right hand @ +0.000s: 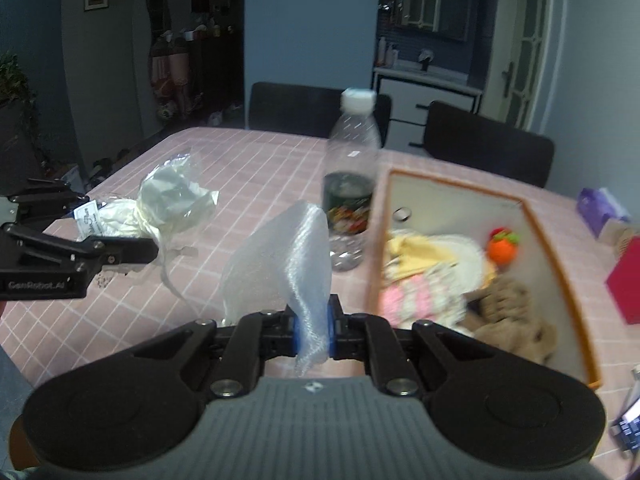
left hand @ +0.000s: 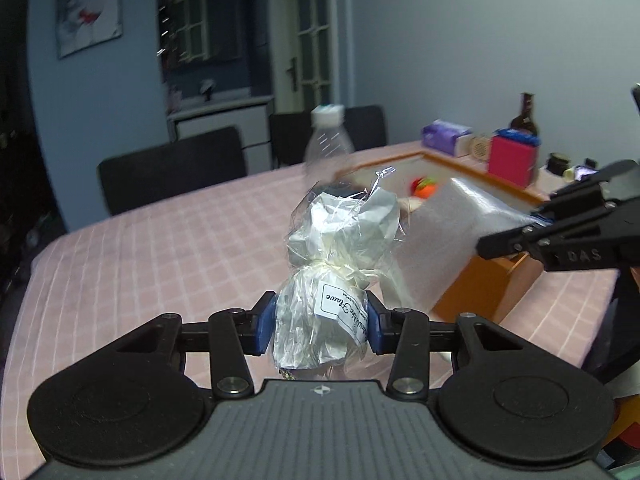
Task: Organize soft objects
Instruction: 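Carry the bag with the left gripper while the right gripper carries the mesh net over the box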
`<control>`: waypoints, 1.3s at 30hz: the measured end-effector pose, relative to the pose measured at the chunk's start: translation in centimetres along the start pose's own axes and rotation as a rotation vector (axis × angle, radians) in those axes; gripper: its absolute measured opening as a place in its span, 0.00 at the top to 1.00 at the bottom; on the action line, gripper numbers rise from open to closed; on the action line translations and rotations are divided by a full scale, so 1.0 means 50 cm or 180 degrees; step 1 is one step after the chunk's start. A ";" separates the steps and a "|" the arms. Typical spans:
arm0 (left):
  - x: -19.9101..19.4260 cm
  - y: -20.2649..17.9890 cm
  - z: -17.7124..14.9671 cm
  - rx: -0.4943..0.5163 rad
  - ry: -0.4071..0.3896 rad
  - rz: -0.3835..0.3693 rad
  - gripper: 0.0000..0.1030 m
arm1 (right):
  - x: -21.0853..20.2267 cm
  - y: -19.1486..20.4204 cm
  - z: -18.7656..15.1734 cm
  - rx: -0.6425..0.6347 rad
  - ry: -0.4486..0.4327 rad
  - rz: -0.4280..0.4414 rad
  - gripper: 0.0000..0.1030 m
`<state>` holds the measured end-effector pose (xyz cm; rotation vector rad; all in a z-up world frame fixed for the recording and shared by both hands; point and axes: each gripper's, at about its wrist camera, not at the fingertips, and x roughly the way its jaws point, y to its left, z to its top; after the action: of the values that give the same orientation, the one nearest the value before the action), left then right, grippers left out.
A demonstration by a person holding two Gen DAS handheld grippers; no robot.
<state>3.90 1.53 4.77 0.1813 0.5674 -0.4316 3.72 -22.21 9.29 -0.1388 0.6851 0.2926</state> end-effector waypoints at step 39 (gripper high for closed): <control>0.485 -0.282 0.318 0.1088 0.0532 -0.0348 0.51 | 0.295 -0.411 0.080 -0.0002 0.0818 -0.0790 0.90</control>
<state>23.64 -23.95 3.83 0.5191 0.6670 -0.6229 23.37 -37.59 3.53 -0.2627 0.9126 0.0358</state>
